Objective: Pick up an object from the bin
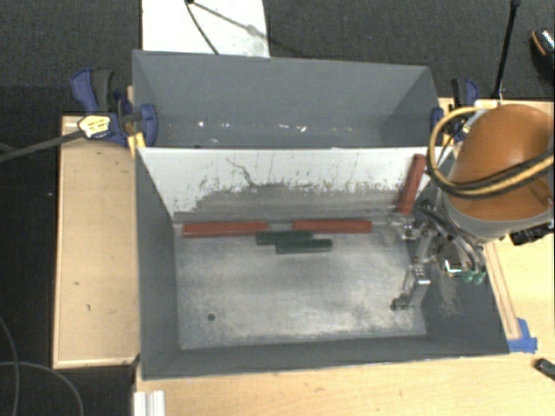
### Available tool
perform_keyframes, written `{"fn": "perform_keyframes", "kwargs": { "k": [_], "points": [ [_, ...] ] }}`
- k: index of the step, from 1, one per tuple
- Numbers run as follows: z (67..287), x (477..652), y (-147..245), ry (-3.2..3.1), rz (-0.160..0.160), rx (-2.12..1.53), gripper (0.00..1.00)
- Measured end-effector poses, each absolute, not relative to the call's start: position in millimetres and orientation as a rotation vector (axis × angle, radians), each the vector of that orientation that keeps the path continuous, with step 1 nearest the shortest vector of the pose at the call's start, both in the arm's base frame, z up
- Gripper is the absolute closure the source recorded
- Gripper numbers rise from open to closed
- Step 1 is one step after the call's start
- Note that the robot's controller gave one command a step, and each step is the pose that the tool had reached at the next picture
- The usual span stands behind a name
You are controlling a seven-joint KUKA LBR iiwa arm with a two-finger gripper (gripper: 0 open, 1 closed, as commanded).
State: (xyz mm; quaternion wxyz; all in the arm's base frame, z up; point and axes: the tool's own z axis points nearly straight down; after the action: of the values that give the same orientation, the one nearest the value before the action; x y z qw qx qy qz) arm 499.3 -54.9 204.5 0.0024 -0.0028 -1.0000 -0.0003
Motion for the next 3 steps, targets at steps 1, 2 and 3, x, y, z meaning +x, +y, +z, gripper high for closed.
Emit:
{"fn": "perform_keyframes", "kwargs": {
  "k": [1, 2, 3],
  "points": [
    [67.6, 562.2, 51.8, -3.141, -0.006, -0.133, 0.00],
    [102.5, 579.3, 101.9, -3.139, -0.008, -0.246, 0.00],
    [105.9, 573.4, 113.8, -3.122, -0.003, -0.383, 0.00]
  ]
}}
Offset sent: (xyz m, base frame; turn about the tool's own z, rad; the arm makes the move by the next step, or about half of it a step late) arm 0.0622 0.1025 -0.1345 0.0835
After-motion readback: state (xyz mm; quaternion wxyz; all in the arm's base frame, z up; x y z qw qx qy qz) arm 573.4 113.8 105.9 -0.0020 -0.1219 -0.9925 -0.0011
